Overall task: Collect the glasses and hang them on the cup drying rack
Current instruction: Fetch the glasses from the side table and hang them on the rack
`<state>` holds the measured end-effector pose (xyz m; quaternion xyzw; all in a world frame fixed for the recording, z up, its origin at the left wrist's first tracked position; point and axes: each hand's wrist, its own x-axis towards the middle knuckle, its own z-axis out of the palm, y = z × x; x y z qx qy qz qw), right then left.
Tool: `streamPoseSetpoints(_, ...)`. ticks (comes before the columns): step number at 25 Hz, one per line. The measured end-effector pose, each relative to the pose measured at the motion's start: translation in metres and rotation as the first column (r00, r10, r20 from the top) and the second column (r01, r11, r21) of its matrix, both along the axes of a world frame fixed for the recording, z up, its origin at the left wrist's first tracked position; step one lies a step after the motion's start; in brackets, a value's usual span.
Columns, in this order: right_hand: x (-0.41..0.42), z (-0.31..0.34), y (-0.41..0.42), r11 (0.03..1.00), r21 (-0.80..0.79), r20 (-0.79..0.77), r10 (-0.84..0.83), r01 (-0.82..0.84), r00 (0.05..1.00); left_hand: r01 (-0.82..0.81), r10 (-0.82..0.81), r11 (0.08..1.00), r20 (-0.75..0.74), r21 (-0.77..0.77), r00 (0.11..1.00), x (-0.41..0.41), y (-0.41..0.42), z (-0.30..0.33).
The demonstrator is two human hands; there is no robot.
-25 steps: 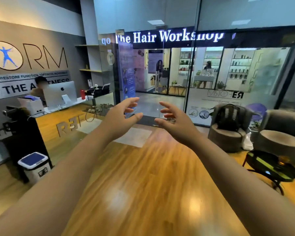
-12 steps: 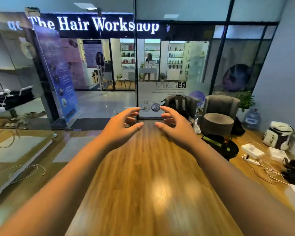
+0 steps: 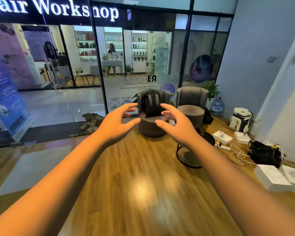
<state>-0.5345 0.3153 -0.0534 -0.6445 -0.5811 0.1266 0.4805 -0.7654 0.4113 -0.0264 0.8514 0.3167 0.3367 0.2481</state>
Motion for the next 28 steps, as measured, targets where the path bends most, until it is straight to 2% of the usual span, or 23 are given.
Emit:
streamPoseSetpoints(8, 0.145, -0.015, 0.14, 0.998, -0.063, 0.06, -0.024, 0.028, 0.998, 0.033, -0.034, 0.999, -0.018, -0.017, 0.999, 0.146, 0.151, -0.018)
streamPoseSetpoints(16, 0.281, -0.024, 0.229, 0.993, -0.074, 0.031, -0.092, 0.094, 0.995, 0.122, -0.123, 0.991, -0.015, -0.062, 0.992, 0.292, 0.263, -0.029)
streamPoseSetpoints(23, 0.367, -0.051, 0.298, 0.964, -0.114, -0.004, -0.242, 0.24, 0.97, 0.215, -0.219, 0.971, -0.024, -0.105, 0.976, 0.388, 0.354, -0.054)
streamPoseSetpoints(28, 0.425, -0.065, 0.353, 0.909, -0.168, 0.04, -0.381, 0.382, 0.924, 0.317, -0.321, 0.939, -0.012, -0.135, 0.947, 0.464, 0.435, -0.073)
